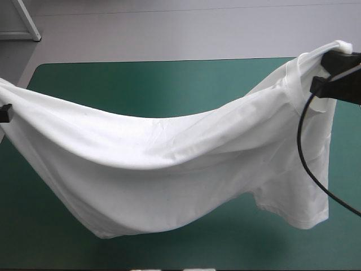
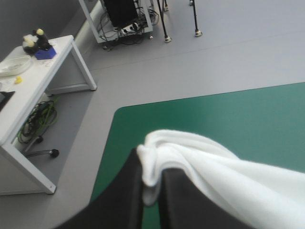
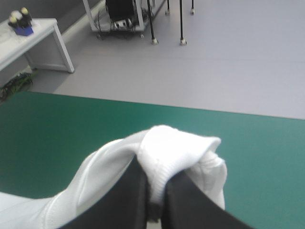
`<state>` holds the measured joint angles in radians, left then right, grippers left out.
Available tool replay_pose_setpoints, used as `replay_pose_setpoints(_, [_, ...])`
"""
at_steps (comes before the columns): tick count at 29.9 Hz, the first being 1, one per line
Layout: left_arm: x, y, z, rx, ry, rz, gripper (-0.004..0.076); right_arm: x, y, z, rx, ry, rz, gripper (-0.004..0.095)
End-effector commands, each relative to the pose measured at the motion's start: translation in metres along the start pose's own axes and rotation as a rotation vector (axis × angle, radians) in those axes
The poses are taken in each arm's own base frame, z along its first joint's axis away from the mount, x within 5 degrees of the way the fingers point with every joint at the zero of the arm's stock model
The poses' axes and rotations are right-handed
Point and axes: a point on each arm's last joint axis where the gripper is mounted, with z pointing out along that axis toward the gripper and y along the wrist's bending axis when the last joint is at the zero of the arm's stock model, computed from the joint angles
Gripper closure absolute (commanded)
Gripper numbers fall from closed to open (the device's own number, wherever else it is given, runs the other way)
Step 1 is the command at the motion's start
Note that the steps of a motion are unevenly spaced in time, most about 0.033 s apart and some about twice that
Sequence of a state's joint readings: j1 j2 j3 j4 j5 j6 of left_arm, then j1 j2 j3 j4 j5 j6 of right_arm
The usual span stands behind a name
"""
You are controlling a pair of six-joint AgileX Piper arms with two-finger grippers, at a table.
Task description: Fold the cloth
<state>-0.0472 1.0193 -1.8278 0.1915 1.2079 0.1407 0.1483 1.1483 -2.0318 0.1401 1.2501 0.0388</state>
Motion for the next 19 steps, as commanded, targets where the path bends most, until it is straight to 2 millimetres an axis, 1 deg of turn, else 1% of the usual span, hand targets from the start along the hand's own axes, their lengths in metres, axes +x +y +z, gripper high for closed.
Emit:
replay_pose_setpoints(1, [-0.006,-0.011,0.03,0.053,-0.102,-0.017,0.0733,-0.001,-0.009,0.029,0.052,-0.014,-0.021,0.0923])
replay_pose_setpoints(2, [-0.004,-0.015,0.04,0.068,-0.092,-0.018,0.0733,0.001,-0.012,0.042,0.065,0.001,-0.025,0.0923])
replay_pose_setpoints(5, [0.007,-0.026,0.082,0.094,-0.013,-0.006,0.0733,0.013,-0.019,0.088,0.074,0.08,-0.033,0.0923])
replay_pose_setpoints(9, [0.019,-0.04,0.139,0.115,0.052,0.012,0.0733,0.034,-0.03,0.154,0.08,0.173,-0.054,0.0923])
replay_pose_setpoints(13, [0.03,-0.055,0.195,0.147,0.104,0.006,0.0733,0.056,-0.042,0.222,0.089,0.224,-0.043,0.0923])
replay_pose_setpoints(16, [0.04,-0.067,0.235,0.179,0.126,-0.018,0.0733,0.07,-0.049,0.261,0.093,0.228,-0.045,0.0923])
replay_pose_setpoints(19, [0.052,-0.078,0.268,0.206,0.149,-0.048,0.0733,0.083,-0.055,0.295,0.097,0.221,-0.045,0.0923])
